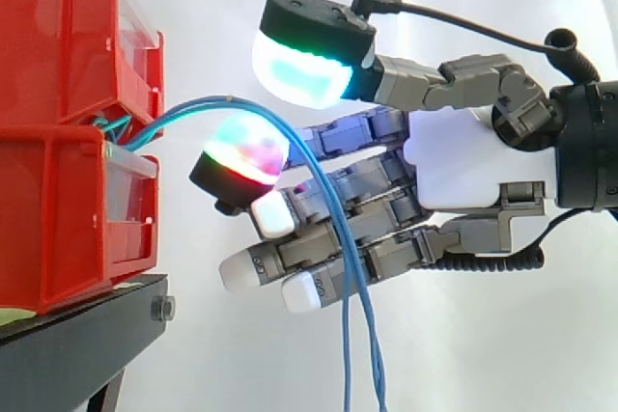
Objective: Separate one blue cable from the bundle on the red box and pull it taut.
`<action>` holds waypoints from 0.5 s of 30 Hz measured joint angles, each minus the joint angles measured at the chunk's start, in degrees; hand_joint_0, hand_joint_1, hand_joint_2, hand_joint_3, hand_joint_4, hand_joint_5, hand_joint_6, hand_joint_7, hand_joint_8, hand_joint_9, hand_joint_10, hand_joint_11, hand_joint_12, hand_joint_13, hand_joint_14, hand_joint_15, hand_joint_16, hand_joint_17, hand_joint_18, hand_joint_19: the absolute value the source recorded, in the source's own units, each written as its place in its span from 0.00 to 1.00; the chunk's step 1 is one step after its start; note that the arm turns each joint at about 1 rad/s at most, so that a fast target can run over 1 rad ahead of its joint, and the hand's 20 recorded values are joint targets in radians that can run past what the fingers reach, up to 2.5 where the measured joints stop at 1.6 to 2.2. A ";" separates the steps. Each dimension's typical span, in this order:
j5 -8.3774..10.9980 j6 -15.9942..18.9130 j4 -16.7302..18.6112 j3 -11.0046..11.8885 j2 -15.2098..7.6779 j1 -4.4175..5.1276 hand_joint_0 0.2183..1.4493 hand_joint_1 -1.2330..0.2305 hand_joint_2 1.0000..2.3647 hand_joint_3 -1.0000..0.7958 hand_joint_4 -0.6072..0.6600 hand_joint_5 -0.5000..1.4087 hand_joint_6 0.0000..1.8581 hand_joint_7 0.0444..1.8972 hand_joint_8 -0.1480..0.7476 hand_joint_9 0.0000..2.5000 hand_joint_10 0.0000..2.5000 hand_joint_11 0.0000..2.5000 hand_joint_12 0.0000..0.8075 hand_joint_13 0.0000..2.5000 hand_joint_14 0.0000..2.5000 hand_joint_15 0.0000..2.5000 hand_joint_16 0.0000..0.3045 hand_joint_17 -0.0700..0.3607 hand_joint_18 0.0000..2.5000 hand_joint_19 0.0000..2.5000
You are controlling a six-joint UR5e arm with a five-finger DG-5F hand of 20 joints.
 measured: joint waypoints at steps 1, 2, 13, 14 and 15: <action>-0.02 -0.01 -0.04 -0.01 -0.03 0.00 0.23 0.38 0.00 0.28 0.63 0.20 0.40 0.55 0.59 0.37 0.01 0.23 0.53 0.27 0.00 0.11 0.17 0.43 0.29 0.14; -0.02 -0.01 -0.08 -0.01 -0.11 0.02 0.23 0.38 0.00 0.28 0.62 0.20 0.40 0.55 0.59 0.37 0.00 0.23 0.53 0.27 0.00 0.11 0.17 0.43 0.29 0.14; -0.17 0.71 0.46 0.15 -1.11 0.25 0.24 0.39 0.00 0.29 0.62 0.21 0.40 0.56 0.59 0.38 0.01 0.23 0.52 0.27 0.00 0.10 0.17 0.43 0.29 0.14; -0.17 0.75 0.43 0.27 -1.12 0.25 0.24 0.39 0.00 0.29 0.62 0.21 0.40 0.56 0.59 0.38 0.01 0.23 0.52 0.27 0.00 0.11 0.16 0.42 0.29 0.14; -0.18 0.76 0.36 0.37 -1.12 0.25 0.24 0.39 0.00 0.30 0.62 0.21 0.40 0.56 0.59 0.38 0.01 0.24 0.52 0.27 0.00 0.11 0.16 0.42 0.29 0.14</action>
